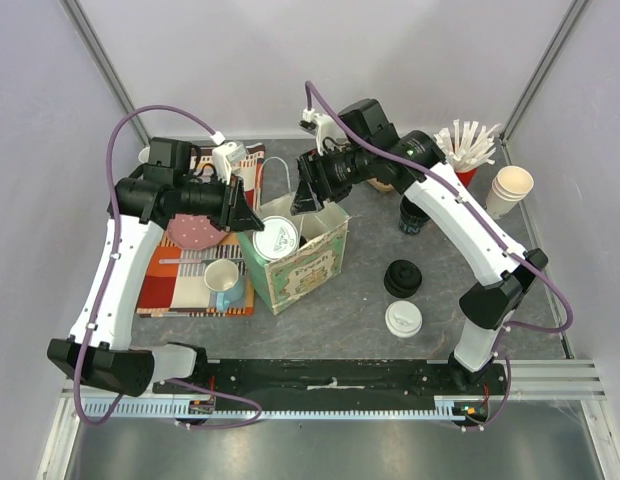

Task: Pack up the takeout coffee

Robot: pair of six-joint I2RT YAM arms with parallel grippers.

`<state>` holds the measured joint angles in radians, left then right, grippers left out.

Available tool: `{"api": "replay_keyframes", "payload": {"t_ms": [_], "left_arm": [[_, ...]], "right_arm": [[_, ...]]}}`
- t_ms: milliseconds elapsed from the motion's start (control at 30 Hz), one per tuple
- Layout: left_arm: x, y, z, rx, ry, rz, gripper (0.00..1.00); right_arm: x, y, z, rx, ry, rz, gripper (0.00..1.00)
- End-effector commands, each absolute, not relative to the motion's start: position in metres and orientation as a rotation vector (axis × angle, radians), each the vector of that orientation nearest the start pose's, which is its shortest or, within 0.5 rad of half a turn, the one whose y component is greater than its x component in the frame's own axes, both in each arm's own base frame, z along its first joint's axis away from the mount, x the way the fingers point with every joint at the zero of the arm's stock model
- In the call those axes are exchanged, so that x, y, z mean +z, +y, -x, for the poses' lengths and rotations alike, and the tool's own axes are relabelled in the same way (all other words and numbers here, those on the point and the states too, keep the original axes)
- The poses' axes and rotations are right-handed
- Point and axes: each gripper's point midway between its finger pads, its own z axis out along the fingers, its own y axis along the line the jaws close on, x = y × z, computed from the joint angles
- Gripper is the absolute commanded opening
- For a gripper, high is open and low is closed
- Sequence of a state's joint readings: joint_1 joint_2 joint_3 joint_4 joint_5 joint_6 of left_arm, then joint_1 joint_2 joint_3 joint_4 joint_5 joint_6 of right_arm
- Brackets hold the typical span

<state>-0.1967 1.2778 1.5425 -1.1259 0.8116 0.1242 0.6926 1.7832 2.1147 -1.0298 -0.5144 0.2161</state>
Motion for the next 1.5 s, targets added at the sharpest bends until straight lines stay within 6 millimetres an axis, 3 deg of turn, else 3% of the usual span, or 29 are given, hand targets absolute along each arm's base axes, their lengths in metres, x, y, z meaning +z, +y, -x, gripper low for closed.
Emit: {"api": "replay_keyframes", "payload": {"t_ms": [0,100,200,300,600,667,700,800,867,933,967,1000,1067,1100,1200,1300,1333,1400,1433,1467], "left_arm": [[0.298,-0.165,-0.250,-0.924,2.240,-0.669,0.02],[0.296,-0.168,-0.250,-0.950,2.241,-0.668,0.02],[0.293,-0.170,-0.245,-0.976,2.244,-0.662,0.02],[0.291,-0.171,-0.241,-0.998,2.242,-0.660,0.02],[0.292,-0.171,-0.238,-0.981,2.223,-0.671,0.02],[0.292,-0.170,-0.240,-0.970,2.222,-0.665,0.02],[0.292,-0.170,-0.240,-0.967,2.221,-0.665,0.02],[0.290,-0.168,-0.240,-0.954,2.219,-0.675,0.02],[0.290,-0.168,-0.239,-0.953,2.216,-0.682,0.02],[0.290,-0.169,-0.238,-0.955,2.209,-0.689,0.02],[0.290,-0.169,-0.238,-0.955,2.205,-0.693,0.02],[0.290,-0.168,-0.237,-0.952,2.205,-0.694,0.02],[0.290,-0.168,-0.237,-0.950,2.201,-0.698,0.02],[0.289,-0.168,-0.235,-0.953,2.201,-0.700,0.02],[0.290,-0.168,-0.234,-0.951,2.198,-0.704,0.02],[0.289,-0.166,-0.234,-0.936,2.195,-0.710,0.02],[0.290,-0.166,-0.234,-0.933,2.192,-0.715,0.02],[0.290,-0.165,-0.234,-0.927,2.195,-0.717,0.02],[0.290,-0.165,-0.233,-0.924,2.193,-0.718,0.02],[0.291,-0.165,-0.233,-0.919,2.188,-0.722,0.02]], "right_arm": [[0.351,0.365,-0.261,1.125,2.139,0.880,0.75],[0.352,0.381,-0.258,1.108,2.116,0.906,0.78],[0.339,0.387,-0.259,1.053,2.150,0.927,0.77],[0.320,0.386,-0.260,0.996,2.186,0.964,0.75],[0.311,0.395,-0.272,0.917,2.152,1.035,0.75],[0.319,0.397,-0.274,0.915,2.124,1.031,0.76],[0.345,0.401,-0.274,0.948,2.046,1.022,0.77],[0.391,0.402,-0.262,1.040,1.900,1.031,0.80],[0.415,0.391,-0.247,1.077,1.835,1.034,0.82],[0.409,0.382,-0.241,1.085,1.862,1.027,0.83],[0.418,0.372,-0.234,1.082,1.853,1.004,0.84],[0.404,0.367,-0.236,1.071,1.897,0.985,0.85],[0.406,0.358,-0.231,1.088,1.916,0.937,0.89],[0.397,0.353,-0.236,1.078,1.950,0.914,0.97],[0.387,0.337,-0.258,1.017,2.018,0.806,0.98],[0.390,0.315,-0.299,0.936,2.051,0.628,0.91],[0.385,0.313,-0.314,0.920,2.073,0.586,0.77],[0.400,0.300,-0.340,0.927,2.075,0.436,0.57],[0.389,0.301,-0.353,0.940,2.117,0.387,0.33],[0.392,0.299,-0.359,0.950,2.124,0.351,0.24]]}}
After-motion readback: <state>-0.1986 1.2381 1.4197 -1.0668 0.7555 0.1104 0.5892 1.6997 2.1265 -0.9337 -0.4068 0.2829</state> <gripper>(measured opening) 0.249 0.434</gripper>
